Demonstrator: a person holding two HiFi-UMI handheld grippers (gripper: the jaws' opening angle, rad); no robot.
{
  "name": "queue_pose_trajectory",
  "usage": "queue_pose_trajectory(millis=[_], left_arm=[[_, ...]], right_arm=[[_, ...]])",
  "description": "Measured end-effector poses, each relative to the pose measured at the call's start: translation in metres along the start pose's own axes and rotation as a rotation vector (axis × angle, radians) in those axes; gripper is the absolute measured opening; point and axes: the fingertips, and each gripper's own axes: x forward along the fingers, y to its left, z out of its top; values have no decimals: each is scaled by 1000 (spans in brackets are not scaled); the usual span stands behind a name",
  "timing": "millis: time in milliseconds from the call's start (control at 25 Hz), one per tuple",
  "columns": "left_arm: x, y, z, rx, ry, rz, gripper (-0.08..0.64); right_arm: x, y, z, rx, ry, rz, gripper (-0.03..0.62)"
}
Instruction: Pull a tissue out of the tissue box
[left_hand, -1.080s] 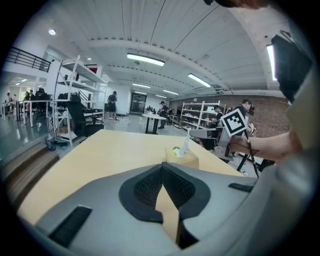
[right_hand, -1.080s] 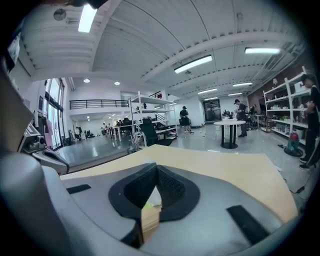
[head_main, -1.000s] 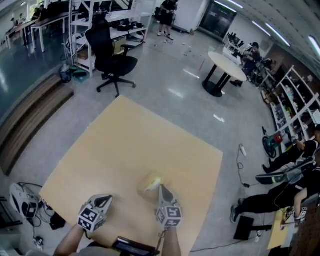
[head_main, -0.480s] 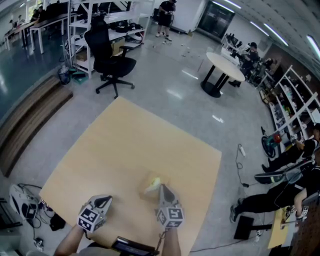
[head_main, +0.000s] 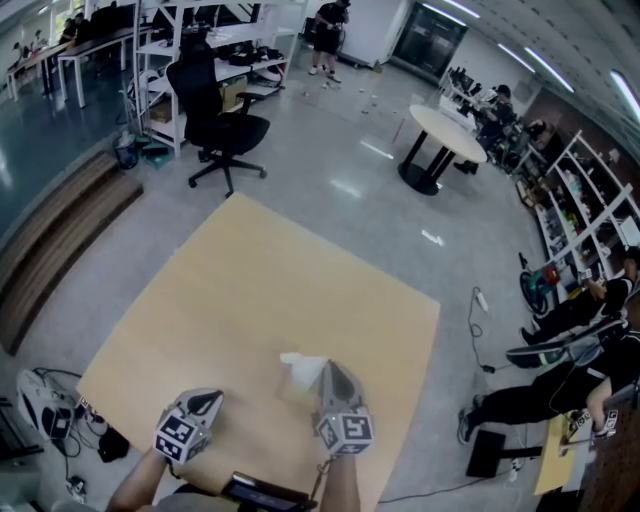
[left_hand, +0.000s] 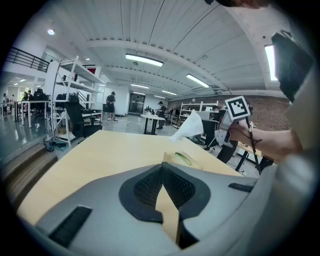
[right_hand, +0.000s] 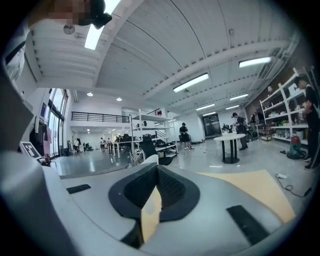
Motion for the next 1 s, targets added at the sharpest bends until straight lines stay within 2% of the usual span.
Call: queue_pose_trajectory(millis=[160, 320, 640, 1000], left_arm=[[-1, -4, 4, 5, -9, -8, 6], [-1, -9, 5, 9, -19, -10, 6], [-7, -6, 10, 16, -28, -10, 6], [-12, -11, 27, 38, -81, -12, 6]], right_arm=[[-1, 2, 35, -22, -80, 12, 2], [-10, 1, 52, -24, -117, 12, 2], [-18, -1, 61, -28, -133, -18, 2], [-40, -1, 58, -37, -124, -70, 2]])
